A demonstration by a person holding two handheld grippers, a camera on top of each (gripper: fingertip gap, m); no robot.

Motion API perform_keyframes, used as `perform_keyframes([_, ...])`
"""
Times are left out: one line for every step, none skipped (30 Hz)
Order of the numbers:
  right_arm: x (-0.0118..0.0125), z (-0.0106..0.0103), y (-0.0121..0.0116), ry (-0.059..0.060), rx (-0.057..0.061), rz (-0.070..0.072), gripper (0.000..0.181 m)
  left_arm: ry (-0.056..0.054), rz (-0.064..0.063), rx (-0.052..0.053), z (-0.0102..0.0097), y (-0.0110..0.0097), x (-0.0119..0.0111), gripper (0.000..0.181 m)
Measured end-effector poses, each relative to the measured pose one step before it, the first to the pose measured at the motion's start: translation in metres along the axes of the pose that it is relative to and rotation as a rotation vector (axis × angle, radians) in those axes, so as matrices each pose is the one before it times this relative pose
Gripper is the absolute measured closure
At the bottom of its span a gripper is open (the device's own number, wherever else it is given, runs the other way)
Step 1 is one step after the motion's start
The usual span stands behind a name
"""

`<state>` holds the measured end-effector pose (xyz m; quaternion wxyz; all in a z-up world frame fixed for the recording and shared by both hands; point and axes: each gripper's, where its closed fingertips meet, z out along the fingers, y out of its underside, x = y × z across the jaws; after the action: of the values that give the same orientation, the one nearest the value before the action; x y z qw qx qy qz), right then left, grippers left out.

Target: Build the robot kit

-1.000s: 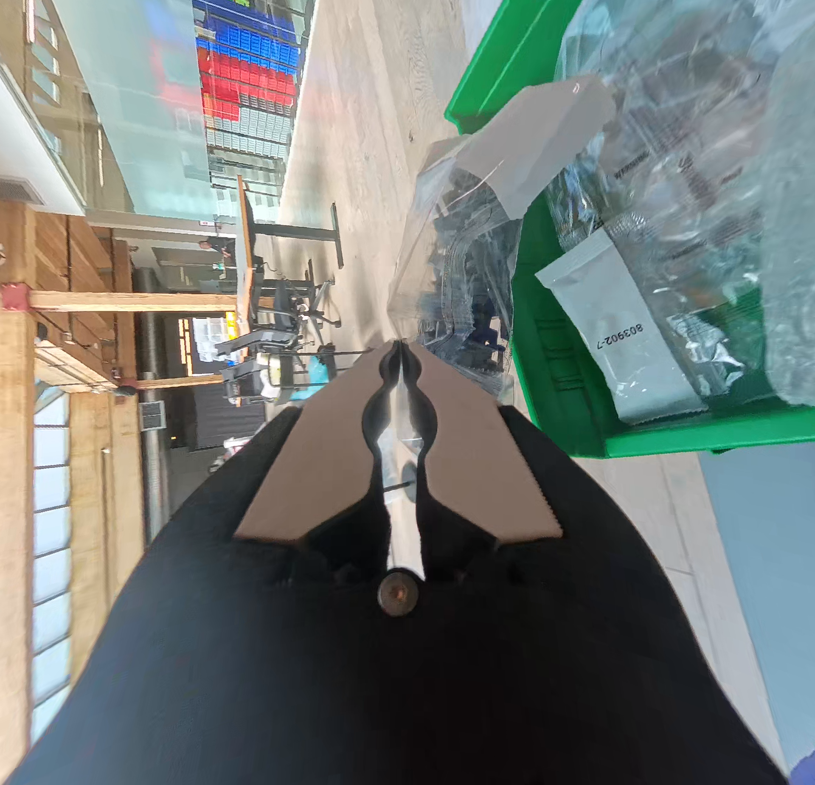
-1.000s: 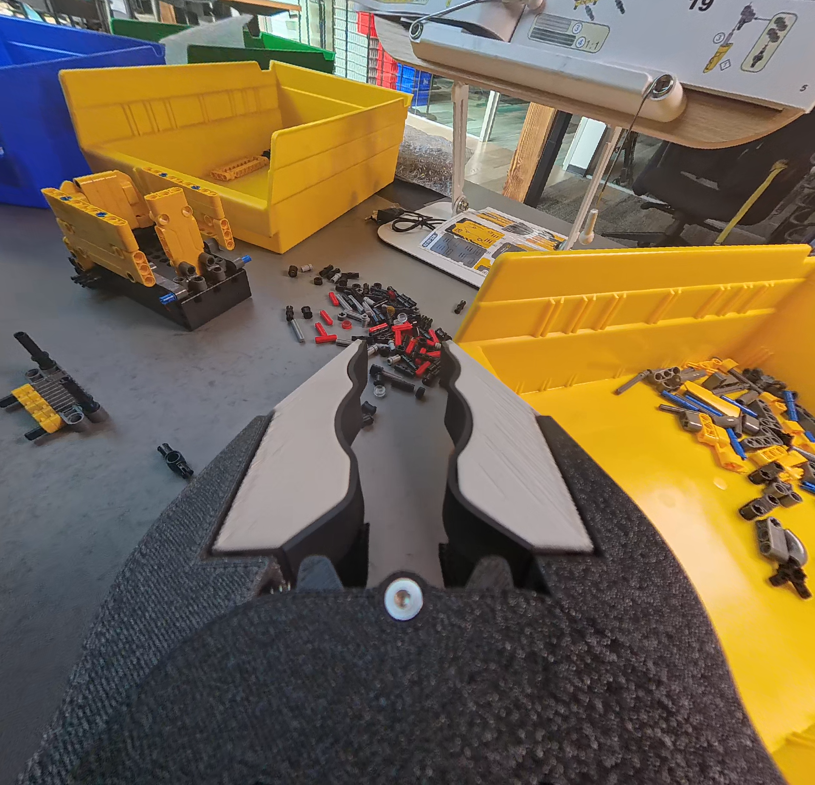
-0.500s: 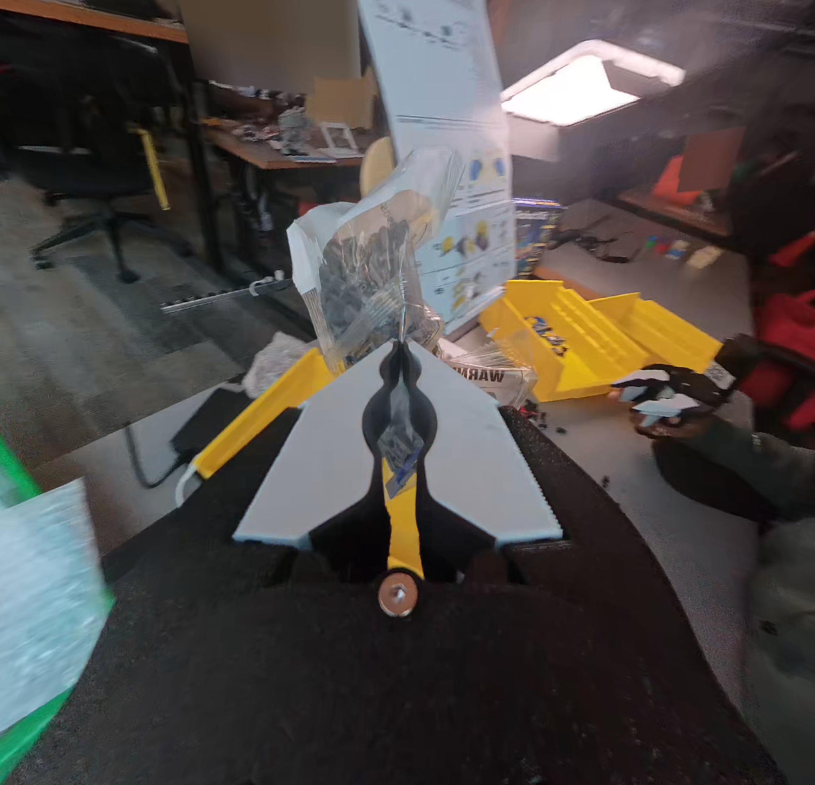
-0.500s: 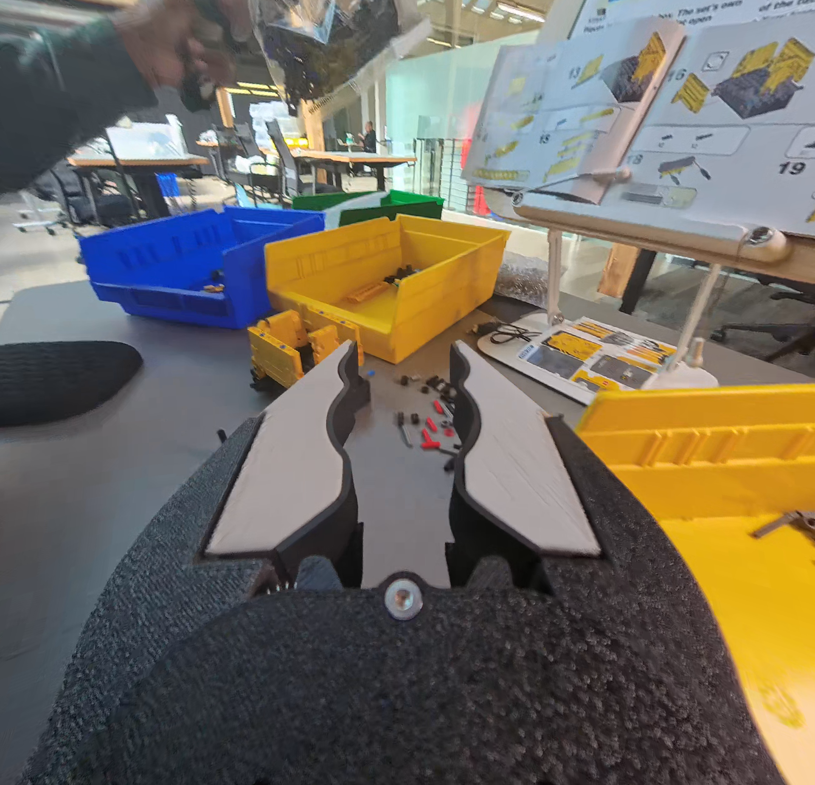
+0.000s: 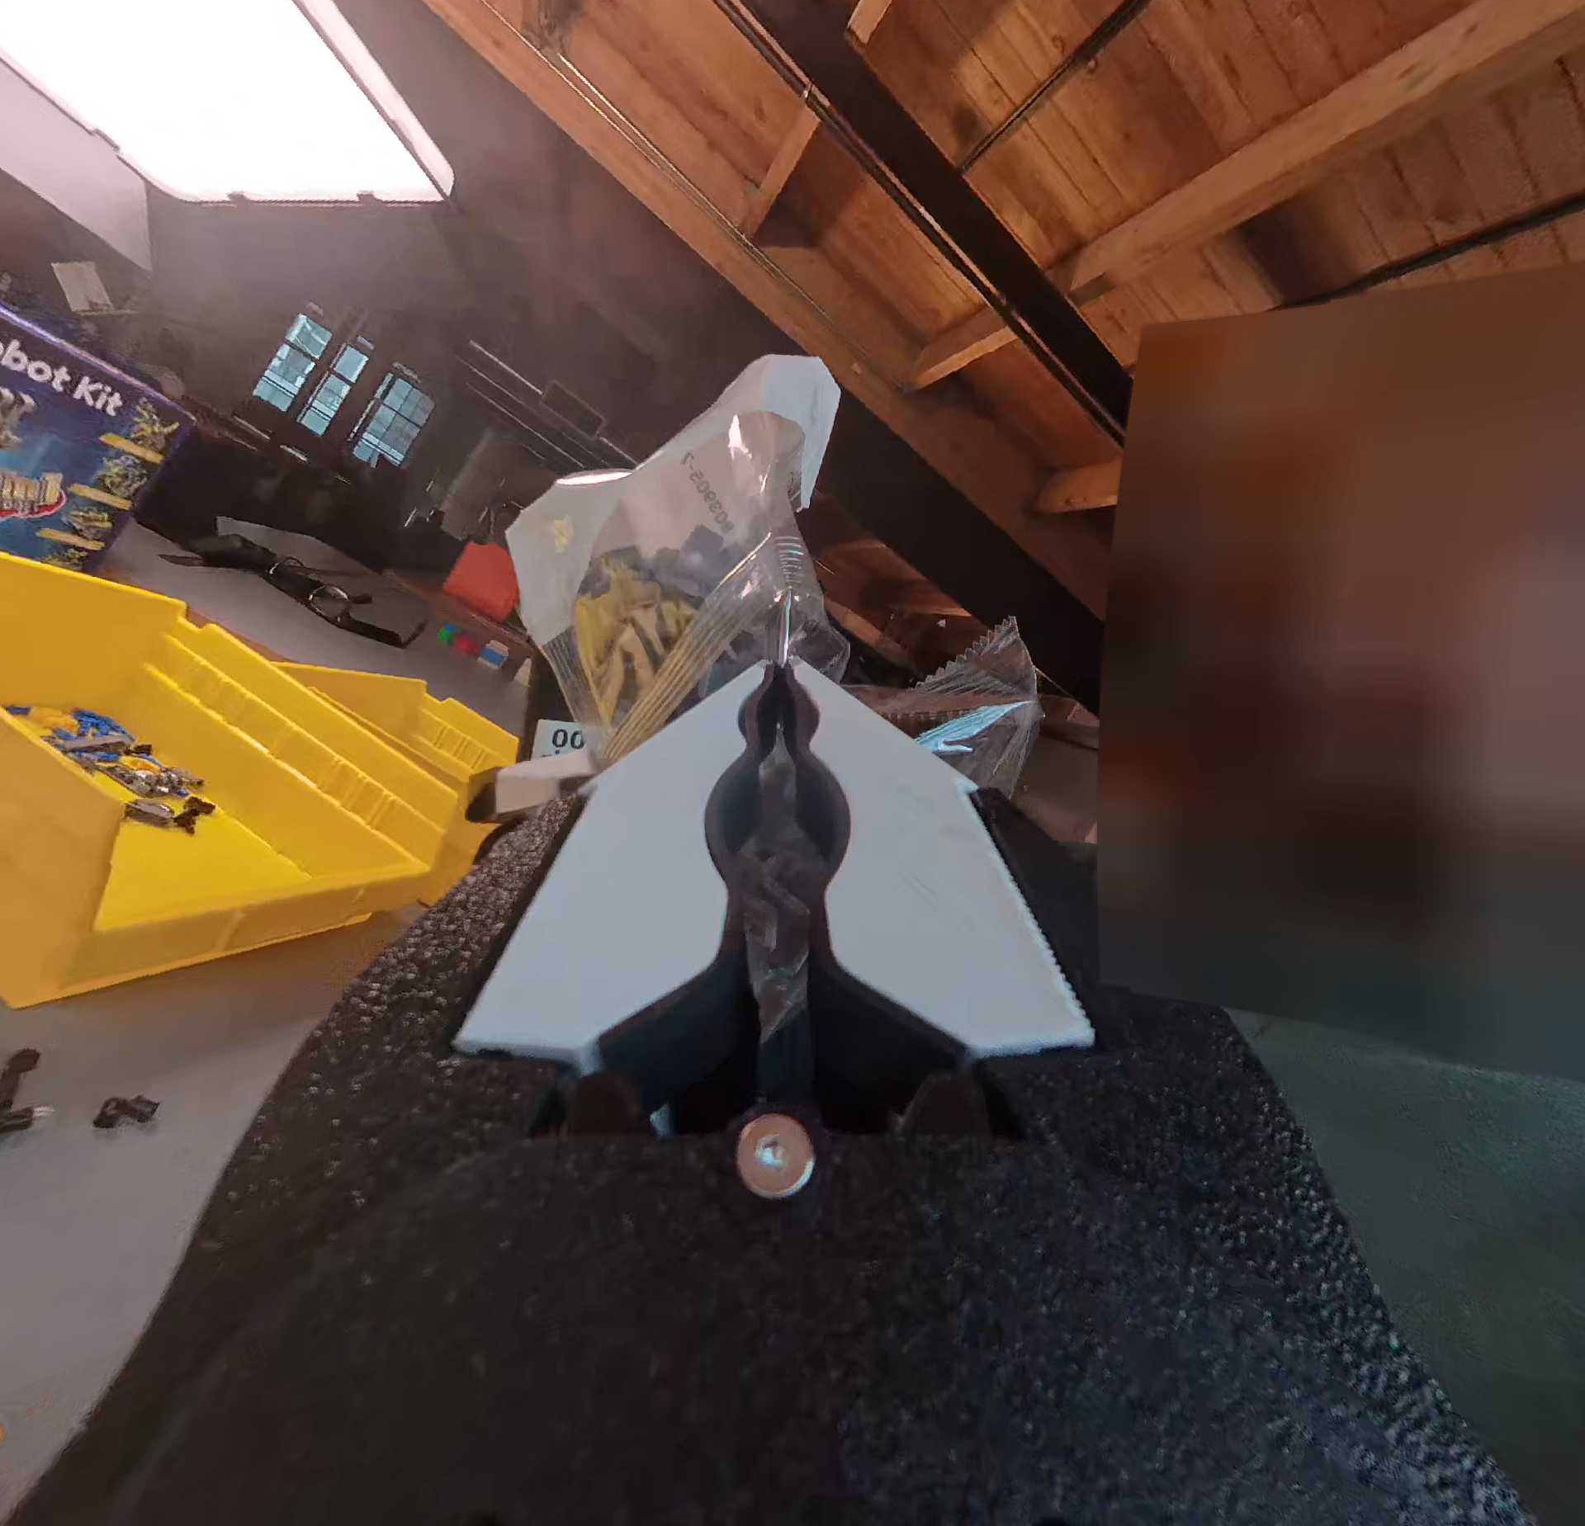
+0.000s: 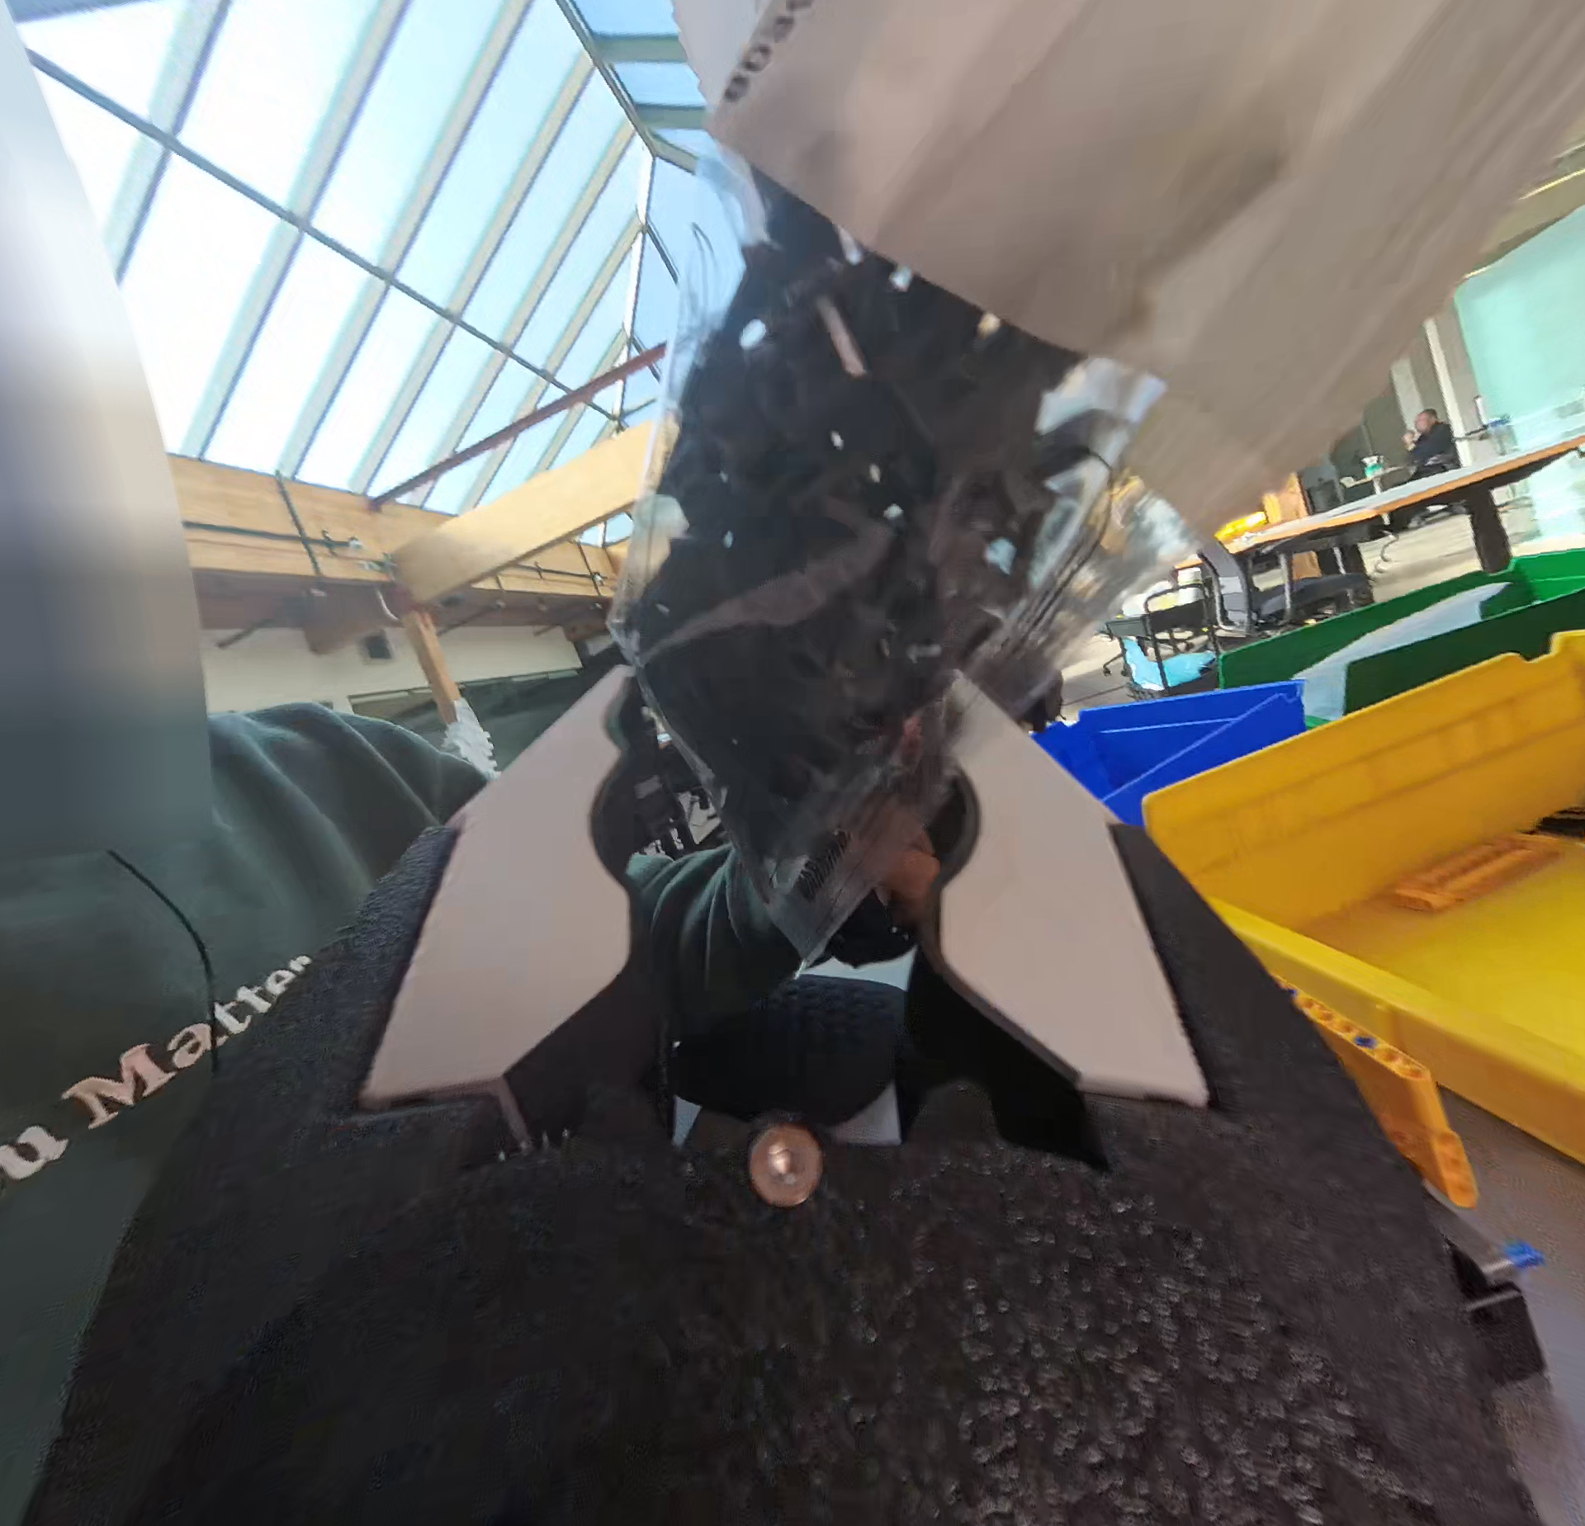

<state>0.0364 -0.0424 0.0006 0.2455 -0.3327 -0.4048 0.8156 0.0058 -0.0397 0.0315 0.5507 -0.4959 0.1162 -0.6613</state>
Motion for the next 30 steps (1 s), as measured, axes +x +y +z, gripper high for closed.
perform_keyframes([-0.00023,-0.00259,-0.0014,0.0033,0.0235,0.0115,0.128,0.0006,-0.0296,0.0206,-0.00145,0.00375,-0.0065,0.181])
perform_keyframes([0.0,-0.00318,-0.00144,0.0049,0.0139,0.0119,0.14,-0.0069,-0.0278,0.0207,-0.00294,0.00145,-0.00653,0.181])
perform_keyframes([0.00172,-0.00291,-0.00102,0.013,0.0042,0.0176,0.144,-0.0228,-0.012,0.0099,-0.00321,0.00153,-0.00756,0.181])
perform_keyframes([0.00307,-0.00227,0.00108,0.0191,-0.0081,0.0178,0.145,-0.0185,-0.0054,0.0049,-0.00256,0.00179,-0.00576,0.181])
perform_keyframes([0.00263,-0.0018,0.00148,0.0135,-0.0037,0.0151,0.145,-0.0081,-0.0128,0.0036,-0.00183,0.00156,-0.00386,0.181])
perform_keyframes([0.00211,-0.00117,0.00128,0.0094,0.0032,0.016,0.146,-0.002,-0.0185,0.0028,-0.00153,0.00125,-0.00277,0.181])
perform_keyframes([0.00326,-0.00054,0.00166,0.0172,0.0008,0.022,0.146,-0.003,-0.0145,0.0035,-0.00185,0.00038,-0.00268,0.181])
perform_keyframes([0.00269,0.00001,0.00116,0.0139,0.0002,0.0198,0.146,-0.0083,-0.0032,0.0022,-0.00255,0.00019,-0.00311,0.181])
perform_keyframes([0.00263,0.00003,0.00119,0.0149,-0.0038,0.0138,0.146,-0.012,0.0043,-0.0005,-0.00299,0.00027,-0.00314,0.181])
perform_keyframes([0.00324,0.00019,0.00197,0.0197,-0.0145,0.0145,0.146,-0.0109,0.0052,0.0008,-0.00339,-0.00016,-0.00248,0.18])
perform_keyframes([0.00245,-0.00023,0.00122,0.0156,-0.0106,0.0127,0.146,-0.0027,0.0058,0.0048,-0.0041,-0.00104,-0.00083,0.177])
perform_keyframes([0.00285,-0.00123,-0.00029,0.0175,-0.0023,0.0117,0.146,0.0052,0.0076,0.0084,-0.00477,-0.00204,0.00113,0.172])
perform_keyframes([0.00384,-0.00186,-0.00037,0.023,-0.0041,0.0147,0.146,0.0006,0.0084,0.0075,-0.00541,-0.00234,0.00118,0.163])
perform_keyframes([0.00438,-0.00222,0.00057,0.0238,-0.013,0.011,0.146,-0.0091,0.0133,0.0009,-0.00547,-0.0013,0.00029,0.152])
perform_keyframes([0.00525,-0.00254,0.00047,0.0315,-0.0113,-0.0091,0.146,-0.0128,0.0219,-0.0045,-0.00531,-0.0001,0.00026,0.147])
perform_keyframes([0.00705,-0.00243,0.00153,0.045,-0.0186,-0.0196,0.146,-0.0171,0.0261,-0.0094,-0.00429,0.0015,0.0,0.14])
perform_keyframes([0.00656,-0.00167,0.00297,0.0415,-0.0292,-0.0225,0.145,-0.0248,0.0289,-0.0242,-0.0026,0.00428,-0.00095,0.13])
perform_keyframes([0.00447,-0.00078,0.00283,0.0289,-0.0245,-0.0197,0.146,-0.028,0.0323,-0.043,-0.0006,0.00763,-0.00145,0.121])
perform_keyframes([0.00307,0.00008,0.00283,0.0209,-0.0213,-0.0068,0.145,-0.0264,0.0314,-0.0481,0.00156,0.00895,-0.00143,0.114])
perform_keyframes([0.00121,0.00103,0.00259,0.0079,-0.0158,-0.0007,0.145,-0.0247,0.0252,-0.04,0.00328,0.00842,-0.0015,0.108])
perform_keyframes([0.00056,0.00126,0.00262,0.0059,-0.0125,-0.0012,0.145,-0.0352,0.0219,-0.0245,0.00406,0.00639,-0.00362,0.108])
perform_keyframes([0.00149,0.00111,0.00282,0.0148,-0.0151,-0.0114,0.145,-0.0546,0.0237,-0.0114,0.00319,0.00452,-0.00697,0.114])
perform_keyframes([0.00142,0.00059,0.00297,0.0171,-0.0187,-0.0239,0.145,-0.05,0.021,-0.0128,0.00161,0.00428,-0.00713,0.126])
perform_keyframes([0.00202,-0.00048,0.00167,0.0221,-0.0128,-0.0318,0.146,-0.0209,0.0057,-0.0117,0.00009,0.00308,-0.00416,0.131])
perform_keyframes([0.00061,-0.00061,0.00191,0.0119,-0.0163,-0.0308,0.145,-0.0005,-0.0127,-0.0078,-0.00108,0.00173,-0.00246,0.139])
perform_keyframes([-0.00113,-0.00034,0.00102,0.004,-0.0112,-0.0283,0.146,0.0095,-0.0156,-0.0042,-0.0013,0.00107,-0.00128,0.157])
perform_keyframes([-0.00149,-0.00018,-0.00054,0.0021,-0.0005,-0.0248,0.145,0.023,-0.0169,0.0054,-0.00067,0.00007,0.00111,0.161])
perform_keyframes([-0.00217,-0.00066,-0.00146,-0.0081,0.0047,-0.017,0.146,0.0201,-0.0194,0.0102,-0.00015,-0.00052,0.00119,0.164])
perform_keyframes([-0.00238,-0.00156,-0.00194,-0.0196,0.0089,-0.007,0.146,0.0198,-0.0149,0.0112,0.00001,-0.00088,0.00193,0.169])
perform_keyframes([-0.00168,-0.00224,-0.0029,-0.024,0.0161,0.0085,0.146,0.0168,-0.0104,0.0135,-0.00001,-0.00133,0.00212,0.171])
